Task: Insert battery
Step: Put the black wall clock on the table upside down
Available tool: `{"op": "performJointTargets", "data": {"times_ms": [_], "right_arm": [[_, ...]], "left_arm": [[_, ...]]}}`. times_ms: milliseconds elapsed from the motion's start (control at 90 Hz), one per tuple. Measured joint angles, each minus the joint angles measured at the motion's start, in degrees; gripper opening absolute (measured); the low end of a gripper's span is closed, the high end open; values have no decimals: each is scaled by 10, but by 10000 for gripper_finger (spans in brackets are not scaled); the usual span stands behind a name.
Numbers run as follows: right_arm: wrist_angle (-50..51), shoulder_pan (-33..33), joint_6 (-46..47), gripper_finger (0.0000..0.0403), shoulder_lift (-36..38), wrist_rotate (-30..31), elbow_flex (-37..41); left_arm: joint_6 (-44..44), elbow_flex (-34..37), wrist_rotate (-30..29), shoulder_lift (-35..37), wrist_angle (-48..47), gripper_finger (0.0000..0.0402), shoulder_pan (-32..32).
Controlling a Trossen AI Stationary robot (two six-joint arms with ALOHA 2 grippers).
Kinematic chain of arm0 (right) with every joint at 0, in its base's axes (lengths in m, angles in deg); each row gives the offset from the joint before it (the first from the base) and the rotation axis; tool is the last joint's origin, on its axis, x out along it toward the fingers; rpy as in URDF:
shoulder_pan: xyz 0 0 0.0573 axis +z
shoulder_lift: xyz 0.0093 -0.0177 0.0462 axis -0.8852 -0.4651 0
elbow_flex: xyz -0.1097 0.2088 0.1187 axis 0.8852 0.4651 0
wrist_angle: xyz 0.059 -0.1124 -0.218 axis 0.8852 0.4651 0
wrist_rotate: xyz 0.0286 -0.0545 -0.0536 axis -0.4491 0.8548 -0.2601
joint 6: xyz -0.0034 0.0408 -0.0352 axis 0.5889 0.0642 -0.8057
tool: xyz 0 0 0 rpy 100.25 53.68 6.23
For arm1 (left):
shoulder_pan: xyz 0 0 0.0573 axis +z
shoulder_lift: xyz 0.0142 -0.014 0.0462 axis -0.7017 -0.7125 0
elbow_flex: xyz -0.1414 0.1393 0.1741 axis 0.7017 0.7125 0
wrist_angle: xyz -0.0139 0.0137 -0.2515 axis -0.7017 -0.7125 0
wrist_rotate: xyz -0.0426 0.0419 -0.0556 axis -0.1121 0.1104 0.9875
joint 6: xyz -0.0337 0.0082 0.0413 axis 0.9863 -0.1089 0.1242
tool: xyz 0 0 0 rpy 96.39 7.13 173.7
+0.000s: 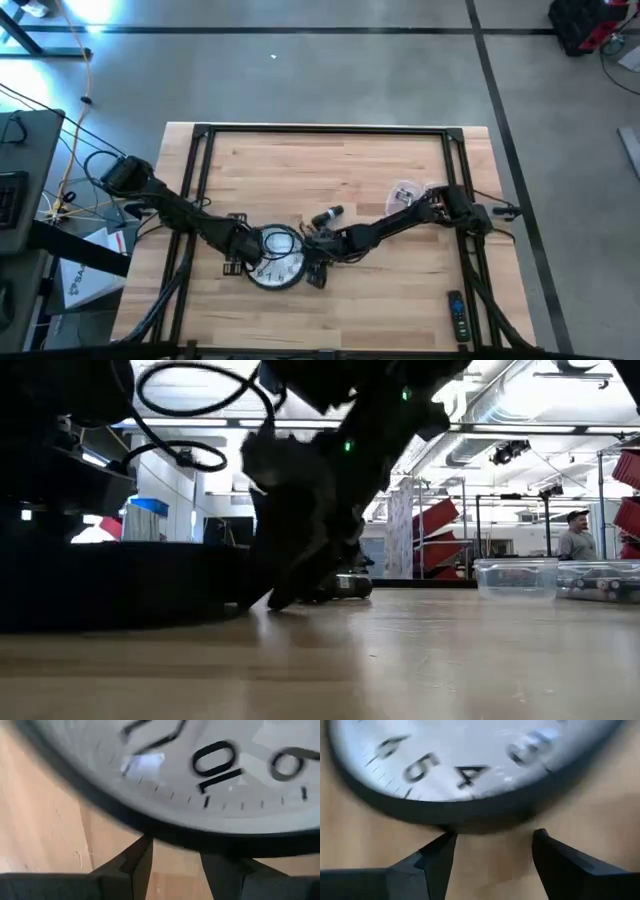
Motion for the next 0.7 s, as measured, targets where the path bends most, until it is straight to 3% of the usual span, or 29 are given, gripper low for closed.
{"op": "performJointTargets", "data": {"times_ms": [133,389,700], "right_arm": [[4,10,-54,228,0,0,-17],[64,28,-94,228,0,199,-40],[64,59,-122,228,1,426,-40]], "left_arm": [[-2,0,4,0,5,143,-1],[5,0,1,0,-5,142,-13],[27,0,-6,0,0,143,-17]]}}
